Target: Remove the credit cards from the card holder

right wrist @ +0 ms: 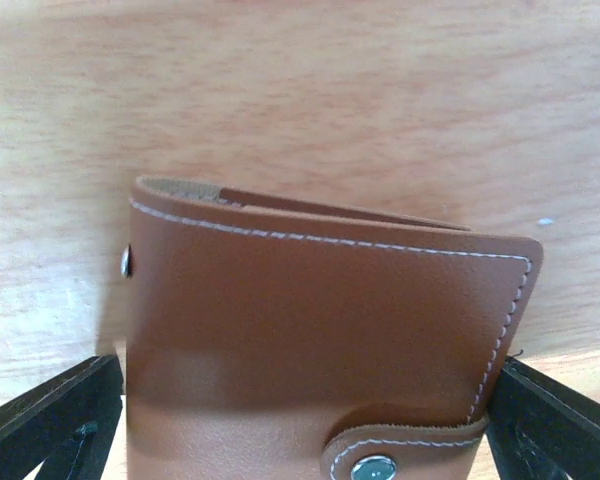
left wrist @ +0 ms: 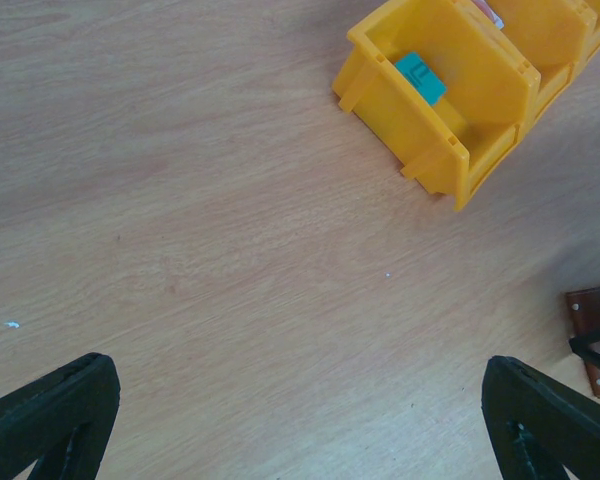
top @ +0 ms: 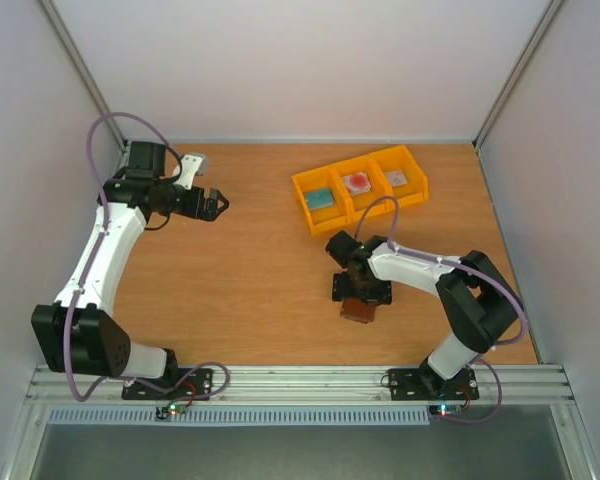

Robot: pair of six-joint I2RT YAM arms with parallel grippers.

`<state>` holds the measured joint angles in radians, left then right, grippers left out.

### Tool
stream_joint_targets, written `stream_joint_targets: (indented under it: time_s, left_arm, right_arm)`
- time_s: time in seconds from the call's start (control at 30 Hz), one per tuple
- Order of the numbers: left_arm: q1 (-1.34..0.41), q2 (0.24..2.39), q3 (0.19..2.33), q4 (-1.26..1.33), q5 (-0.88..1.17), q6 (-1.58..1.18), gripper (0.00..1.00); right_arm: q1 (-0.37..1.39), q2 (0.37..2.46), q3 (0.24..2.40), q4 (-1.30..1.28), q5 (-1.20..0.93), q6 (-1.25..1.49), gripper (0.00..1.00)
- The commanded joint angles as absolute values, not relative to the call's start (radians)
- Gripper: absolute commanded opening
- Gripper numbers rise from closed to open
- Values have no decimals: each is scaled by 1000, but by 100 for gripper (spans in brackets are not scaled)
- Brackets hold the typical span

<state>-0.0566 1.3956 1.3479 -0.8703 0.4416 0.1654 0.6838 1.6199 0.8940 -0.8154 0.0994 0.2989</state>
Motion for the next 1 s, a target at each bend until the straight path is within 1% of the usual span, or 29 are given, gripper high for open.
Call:
stream_joint_targets:
  time_s: [0.0,0.1,0.17,0.4,0.6,0.8,0.87,0.97]
  left_arm:
    - [-54,1405,1340,-870,453,160,99]
    - [-55,1406,1339,-870,454,160,99]
    - [-55,1408,1339,-869,461,160,99]
    - [-54,1419,1349,-889,472,164,99]
    - [-54,1410,1338,-890,489,169,99]
    - [-70,1430,1301,-879,631,117,99]
    - [-90,1431,1278,-867,682,98,99]
    - [-145,1421,1207,-821,728,66,97]
  right_arm:
    - [688,1722,918,-848,148,314,98]
    - [688,1743,924,-872,185,311,98]
    - [689,1733,925,-871,189,308,96]
    - [689,1713,952,-822,138,273,76]
    - [692,1653,947,-774,104,263,74]
    - [695,1600,934,-719,89,248,73]
    - [697,1585,931,-696,78,242,73]
    - [698,1563,927,-645,46,234,73]
